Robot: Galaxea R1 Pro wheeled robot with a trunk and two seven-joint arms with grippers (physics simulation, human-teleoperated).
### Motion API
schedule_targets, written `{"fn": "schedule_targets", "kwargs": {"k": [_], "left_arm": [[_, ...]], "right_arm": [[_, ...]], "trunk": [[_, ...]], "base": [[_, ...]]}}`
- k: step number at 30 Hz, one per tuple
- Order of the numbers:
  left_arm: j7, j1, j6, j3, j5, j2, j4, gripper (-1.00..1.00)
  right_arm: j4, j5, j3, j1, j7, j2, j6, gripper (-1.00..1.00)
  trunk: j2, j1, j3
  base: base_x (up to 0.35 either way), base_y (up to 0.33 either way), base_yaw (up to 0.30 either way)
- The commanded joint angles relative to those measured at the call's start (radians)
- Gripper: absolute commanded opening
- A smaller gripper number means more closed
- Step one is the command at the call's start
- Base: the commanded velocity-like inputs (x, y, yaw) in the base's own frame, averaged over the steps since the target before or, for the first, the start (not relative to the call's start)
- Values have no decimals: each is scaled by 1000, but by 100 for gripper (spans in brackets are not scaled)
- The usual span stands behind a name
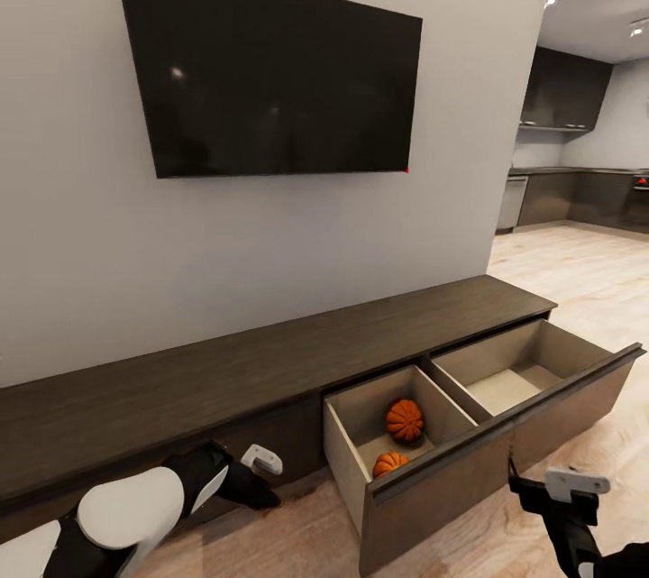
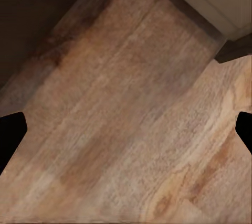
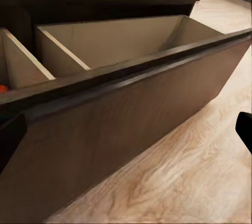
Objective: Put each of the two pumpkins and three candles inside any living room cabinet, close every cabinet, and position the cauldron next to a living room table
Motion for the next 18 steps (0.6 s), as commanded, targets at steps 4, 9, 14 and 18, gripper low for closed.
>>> {"fn": "schedule_targets", "kwargs": {"k": [4,9,14,18], "left_arm": [[19,-1,6,-7,11,14,-9,100],[24,-1,5,-7,11,24,-17,100],[58,0,8,-7,10,50,-57,100],[330,4,-6,-7,29,204,-368,100]], "right_arm": [[16,-24,2,43,20,14,-19,100],[18,-28,2,82,11,-8,-126,100],[22,-25,2,149,21,-49,-154,100],[140,-73,2,354,127,37,-146,100]], "trunk": [[-1,0,-1],[-1,0,-1],[-1,0,-1],[-1,0,-1]], "base": [[0,0,0],[0,0,0],[0,0,0],[0,0,0]]}}
